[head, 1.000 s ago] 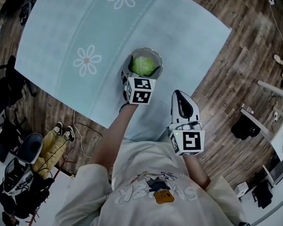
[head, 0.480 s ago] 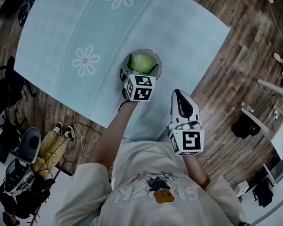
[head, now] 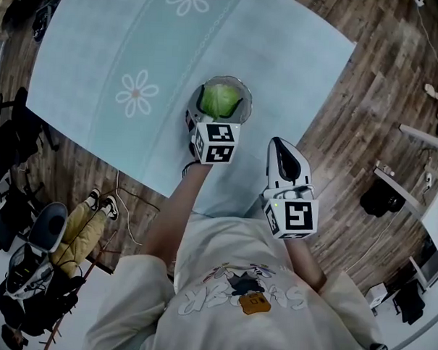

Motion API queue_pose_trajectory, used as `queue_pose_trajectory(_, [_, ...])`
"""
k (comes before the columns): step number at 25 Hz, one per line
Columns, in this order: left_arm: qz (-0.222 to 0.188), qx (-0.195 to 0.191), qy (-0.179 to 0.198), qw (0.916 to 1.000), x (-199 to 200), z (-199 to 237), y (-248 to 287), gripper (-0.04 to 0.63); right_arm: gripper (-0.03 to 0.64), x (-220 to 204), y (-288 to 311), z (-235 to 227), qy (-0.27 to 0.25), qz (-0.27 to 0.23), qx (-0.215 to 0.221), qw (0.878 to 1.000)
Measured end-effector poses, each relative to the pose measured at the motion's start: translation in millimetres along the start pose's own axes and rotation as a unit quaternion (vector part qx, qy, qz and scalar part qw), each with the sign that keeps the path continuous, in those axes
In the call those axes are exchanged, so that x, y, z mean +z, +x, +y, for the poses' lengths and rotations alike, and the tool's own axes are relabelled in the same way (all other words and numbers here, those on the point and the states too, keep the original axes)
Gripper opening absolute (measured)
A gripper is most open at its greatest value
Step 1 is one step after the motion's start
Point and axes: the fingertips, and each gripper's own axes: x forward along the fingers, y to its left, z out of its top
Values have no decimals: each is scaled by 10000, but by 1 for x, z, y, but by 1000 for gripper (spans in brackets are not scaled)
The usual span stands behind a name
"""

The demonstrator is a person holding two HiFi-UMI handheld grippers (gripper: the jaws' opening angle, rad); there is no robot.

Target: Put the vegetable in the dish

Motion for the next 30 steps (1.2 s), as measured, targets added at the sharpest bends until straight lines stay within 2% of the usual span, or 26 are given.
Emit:
queue_pose_trajectory(1, [-49, 60, 39, 10000, 1, 1, -4, 404, 23, 1, -1, 0, 3, -16, 5, 10000])
queue_pose_trajectory(2, [-85, 105, 59, 9999, 3, 2, -8, 382, 23, 1, -2, 1, 5, -32, 10, 10000])
queue_pose_trajectory(5, [-168, 202, -27, 9997, 6, 3, -19, 365, 23, 2, -6, 0, 3, -66, 27, 10000])
queue_pose_trajectory(10, [-395, 381, -303, 9980, 13, 9, -41, 251, 23, 3, -13, 4, -12, -132, 58, 9999])
queue_pose_trajectory(17, [-688, 330, -206, 9969, 30, 1, -81, 229, 23, 8, -28, 7, -54, -224, 98, 9997])
queue_pose_trajectory(19, [-758, 329, -160, 9965, 32, -3, -91, 181, 23, 10, -32, 7, -84, -267, 99, 9996])
queue_pose_trajectory(23, [-809, 336, -310, 9957, 32, -9, -114, 165, 23, 13, -40, 10, -125, -333, 160, 9992])
queue_pose_trajectory(30, [-912, 399, -454, 9940, 38, -26, -155, 87, 23, 12, -57, 15, -259, -406, 334, 9983])
